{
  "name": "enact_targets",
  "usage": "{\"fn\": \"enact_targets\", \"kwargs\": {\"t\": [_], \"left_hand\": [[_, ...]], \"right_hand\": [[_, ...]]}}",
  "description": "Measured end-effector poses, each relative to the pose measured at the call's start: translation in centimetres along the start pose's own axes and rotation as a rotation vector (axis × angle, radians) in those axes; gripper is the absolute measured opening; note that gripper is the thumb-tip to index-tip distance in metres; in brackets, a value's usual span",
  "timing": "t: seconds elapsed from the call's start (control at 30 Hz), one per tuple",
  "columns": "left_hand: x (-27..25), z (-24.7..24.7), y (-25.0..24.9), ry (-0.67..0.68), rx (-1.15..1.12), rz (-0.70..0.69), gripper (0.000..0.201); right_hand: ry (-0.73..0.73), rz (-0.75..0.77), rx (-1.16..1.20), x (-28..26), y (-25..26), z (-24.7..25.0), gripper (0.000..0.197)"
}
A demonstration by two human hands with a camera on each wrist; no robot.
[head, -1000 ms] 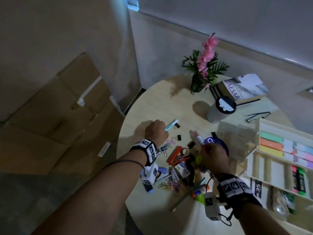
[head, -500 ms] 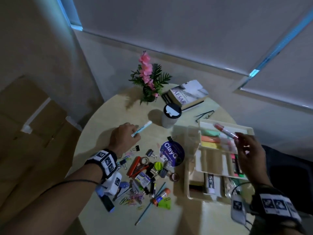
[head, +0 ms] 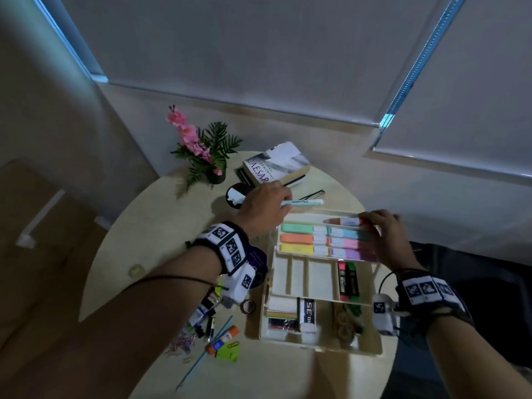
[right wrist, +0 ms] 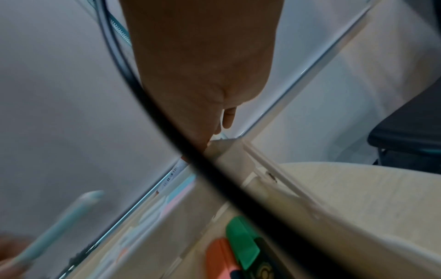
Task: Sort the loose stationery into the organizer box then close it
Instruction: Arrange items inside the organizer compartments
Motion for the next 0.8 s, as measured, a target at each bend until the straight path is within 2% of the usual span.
{"fn": "enact_targets", "kwargs": {"t": [0.13, 0.2, 0.43, 0.57, 0.7, 0.8], "left_hand": [[1.3, -3.4, -1.1, 0.045, 0.081, 0.097, 0.015], [1.4, -4.5, -1.3, 0.049, 0.118, 0.134, 0.015], [1.7, -5.0, -2.2, 0.048, 0.139, 0.15, 0.02], [0.5, -3.4, -1.5, 0.011, -0.07, 0.181, 0.029], [-2.6, 0.2, 1.0, -0.092, -0.236, 0.236, 0.022], [-6.7, 3.3, 3.4, -0.104, -0.3, 0.252, 0.015]], "right_hand": [[0.174, 0.111, -0.073, 0.3, 0.2, -0.4, 0.076], [0.206, 0.116, -0.119, 0.2, 0.7, -0.1, 0.083], [0.142, 0.079, -0.091, -0.3, 1.0, 0.6, 0.065], [0.025, 0.074, -0.014, -1.2, 2.7, 1.5, 0.049], [-0.073, 0.197, 0.106, -2.6, 9.2, 1.6, 0.032], [0.016, 0.379, 0.243, -5.0, 16.6, 0.5, 0.025]]}}
Point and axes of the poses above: each hand's wrist, its own x-axis towards the middle knuckle, its own z-axis out of the back of the hand, y = z × x, the point moved 4 cm from there along x, towards the middle knuckle, and after that the axes turned 11 degrees about -x, right-handed, at the moved point
